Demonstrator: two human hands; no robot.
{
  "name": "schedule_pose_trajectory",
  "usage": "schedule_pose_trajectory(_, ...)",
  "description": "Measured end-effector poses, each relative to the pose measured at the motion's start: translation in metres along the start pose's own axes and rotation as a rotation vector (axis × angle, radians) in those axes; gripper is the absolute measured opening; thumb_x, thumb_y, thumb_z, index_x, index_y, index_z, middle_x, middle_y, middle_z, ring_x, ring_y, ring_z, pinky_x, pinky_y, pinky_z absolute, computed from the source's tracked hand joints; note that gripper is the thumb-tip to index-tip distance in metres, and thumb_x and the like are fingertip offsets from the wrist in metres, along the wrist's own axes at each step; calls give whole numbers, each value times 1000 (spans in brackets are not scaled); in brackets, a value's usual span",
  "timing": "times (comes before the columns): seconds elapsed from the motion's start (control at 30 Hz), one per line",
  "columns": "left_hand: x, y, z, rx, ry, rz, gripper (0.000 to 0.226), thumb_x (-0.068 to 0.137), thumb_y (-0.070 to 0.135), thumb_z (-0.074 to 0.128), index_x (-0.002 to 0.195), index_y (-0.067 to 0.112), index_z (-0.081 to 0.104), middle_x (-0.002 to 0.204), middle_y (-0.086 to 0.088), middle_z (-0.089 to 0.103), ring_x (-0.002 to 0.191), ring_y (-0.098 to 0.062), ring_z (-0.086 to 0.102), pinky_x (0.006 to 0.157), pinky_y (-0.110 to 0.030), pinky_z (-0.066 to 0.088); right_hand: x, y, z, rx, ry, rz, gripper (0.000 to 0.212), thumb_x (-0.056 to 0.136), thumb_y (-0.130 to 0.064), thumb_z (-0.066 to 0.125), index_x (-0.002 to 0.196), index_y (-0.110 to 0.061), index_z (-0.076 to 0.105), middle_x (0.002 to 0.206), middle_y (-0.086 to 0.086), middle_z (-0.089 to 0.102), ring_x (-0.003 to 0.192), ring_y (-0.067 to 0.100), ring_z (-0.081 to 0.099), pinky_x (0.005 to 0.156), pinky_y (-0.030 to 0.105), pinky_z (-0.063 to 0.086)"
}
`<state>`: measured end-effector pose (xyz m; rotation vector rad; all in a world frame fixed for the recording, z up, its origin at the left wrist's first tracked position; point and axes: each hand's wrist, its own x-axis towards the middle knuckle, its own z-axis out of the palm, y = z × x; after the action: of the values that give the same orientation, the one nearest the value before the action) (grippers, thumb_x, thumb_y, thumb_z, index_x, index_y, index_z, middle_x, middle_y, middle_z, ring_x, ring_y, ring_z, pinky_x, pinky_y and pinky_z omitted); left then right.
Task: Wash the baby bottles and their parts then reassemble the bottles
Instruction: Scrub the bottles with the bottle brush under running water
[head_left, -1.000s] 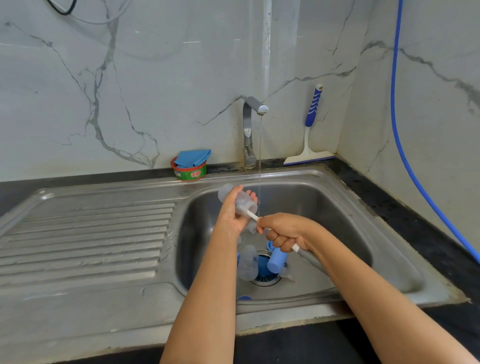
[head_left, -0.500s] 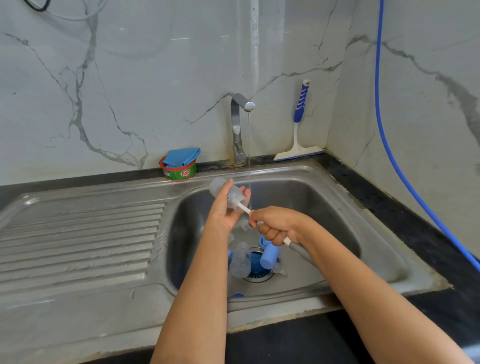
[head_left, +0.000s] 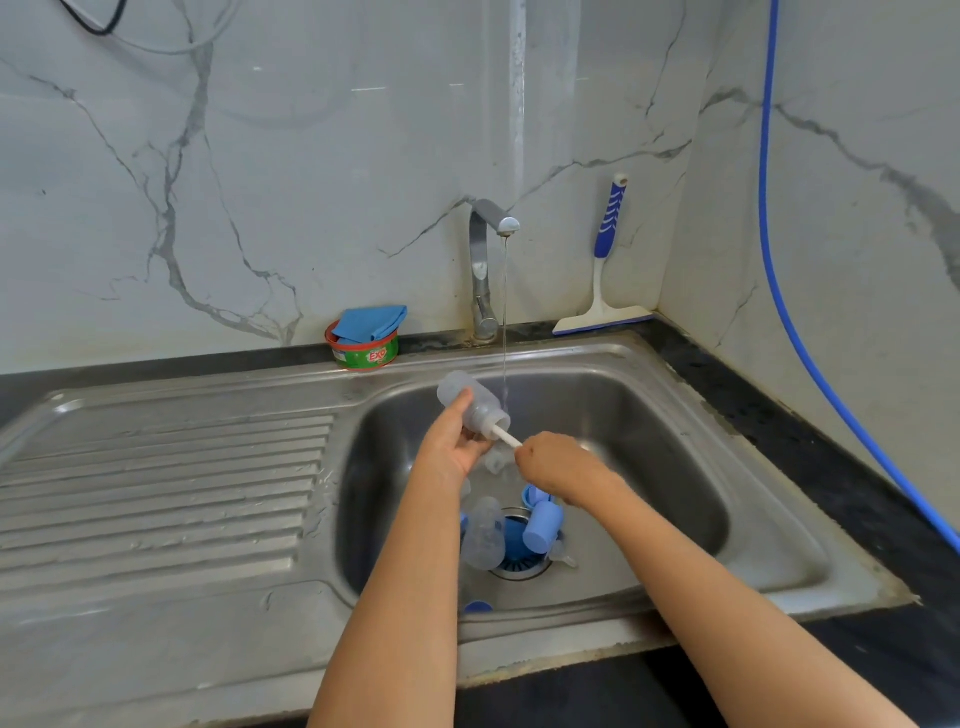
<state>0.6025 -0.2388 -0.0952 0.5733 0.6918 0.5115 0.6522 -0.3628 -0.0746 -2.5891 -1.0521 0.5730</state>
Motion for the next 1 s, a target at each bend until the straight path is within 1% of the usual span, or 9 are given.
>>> schedule_pose_trajectory(0.1,-3,2,0,-74,-37,-48,64,83,31,72,133,6,41,106,-22,55,91,-31,58,77,-46,54,-6,2,-11,522,-236,78,17,90,-17,38,82,-13,52,53,-2,32,40,10,23,37,19,20)
schedule_pose_trajectory(0.2,-10,6,6,-179,-114,-47,59,85,28,70,130,9,38,107,-27,54,91,-34,61,89,-46,55,-6,8,-18,742,-427,51,17,92,-18,39,79,-14,48,49,-6,25,36,5,17,31,16,16)
schedule_pose_trajectory(0.27,-12,6,7,-192,-135,-62,64,81,29,74,131,8,40,109,-25,58,91,-30,64,81,-40,57,-4,10,-20,791,-493,52,19,94,-18,38,77,-14,47,49,-7,24,34,4,16,29,14,15)
schedule_pose_trajectory(0.47,-4,-3,6,-20,47,-12,63,80,36,75,125,6,41,107,-17,54,83,-22,60,66,-35,57,-3,1,-1,214,-242,23,16,92,-16,36,89,-11,51,59,1,39,43,13,30,39,21,25)
schedule_pose_trajectory(0.63,1,-1,8,-16,1,-3,57,91,31,62,137,8,37,125,-21,49,111,-33,55,91,-47,51,1,-2,7,-210,94,-4,26,97,-17,33,105,-8,57,89,7,52,77,24,50,65,32,39)
schedule_pose_trajectory(0.73,0,1,7,18,-56,-34,55,85,30,70,127,5,45,110,-19,57,100,-30,58,87,-48,52,-5,0,-6,233,-55,-22,19,94,-18,38,85,-13,53,67,3,44,54,18,40,48,27,33)
schedule_pose_trajectory(0.83,-4,4,8,27,-139,-48,56,81,40,72,121,8,50,98,-12,61,78,-23,59,59,-38,54,-9,7,-22,800,-392,22,18,93,-17,40,77,-14,49,49,-6,27,35,6,19,32,15,17)
schedule_pose_trajectory(0.93,-7,3,11,22,-211,-39,56,79,38,71,124,11,51,105,-5,66,64,-19,58,54,-30,50,-7,9,-26,949,-560,7,23,97,-17,38,75,-16,45,45,-9,24,32,1,16,28,12,13)
schedule_pose_trajectory(1.0,-8,0,14,-38,-229,-48,62,75,34,73,128,8,51,113,-7,65,75,-20,60,63,-35,53,-7,6,-23,880,-533,21,20,95,-16,38,76,-16,46,45,-9,24,32,2,16,28,12,13)
